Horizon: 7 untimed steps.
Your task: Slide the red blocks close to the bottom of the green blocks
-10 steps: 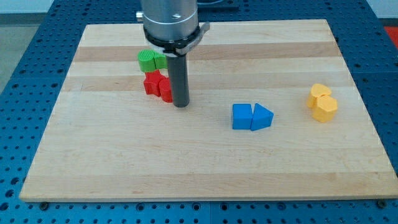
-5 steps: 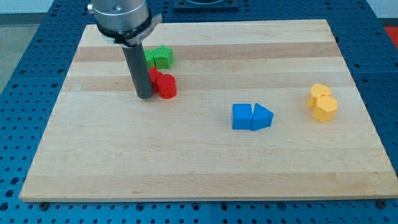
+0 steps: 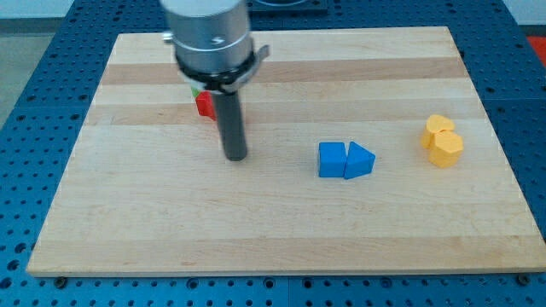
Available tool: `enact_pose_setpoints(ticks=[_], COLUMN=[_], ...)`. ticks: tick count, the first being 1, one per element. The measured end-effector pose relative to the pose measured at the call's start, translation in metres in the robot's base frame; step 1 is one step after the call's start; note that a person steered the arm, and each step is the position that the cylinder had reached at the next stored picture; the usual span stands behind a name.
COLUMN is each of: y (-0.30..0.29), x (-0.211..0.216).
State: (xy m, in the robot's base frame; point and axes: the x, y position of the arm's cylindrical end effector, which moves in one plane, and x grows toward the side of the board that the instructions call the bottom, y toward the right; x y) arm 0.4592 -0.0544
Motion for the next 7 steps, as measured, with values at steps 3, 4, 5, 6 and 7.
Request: enact_pose_setpoints(ticks=[3, 4, 5, 6, 7], y=[-0.012, -0.016, -0.017, -0.017, -0.006], x=[-0.026, -0.035, -0.039, -0.039, -0.027])
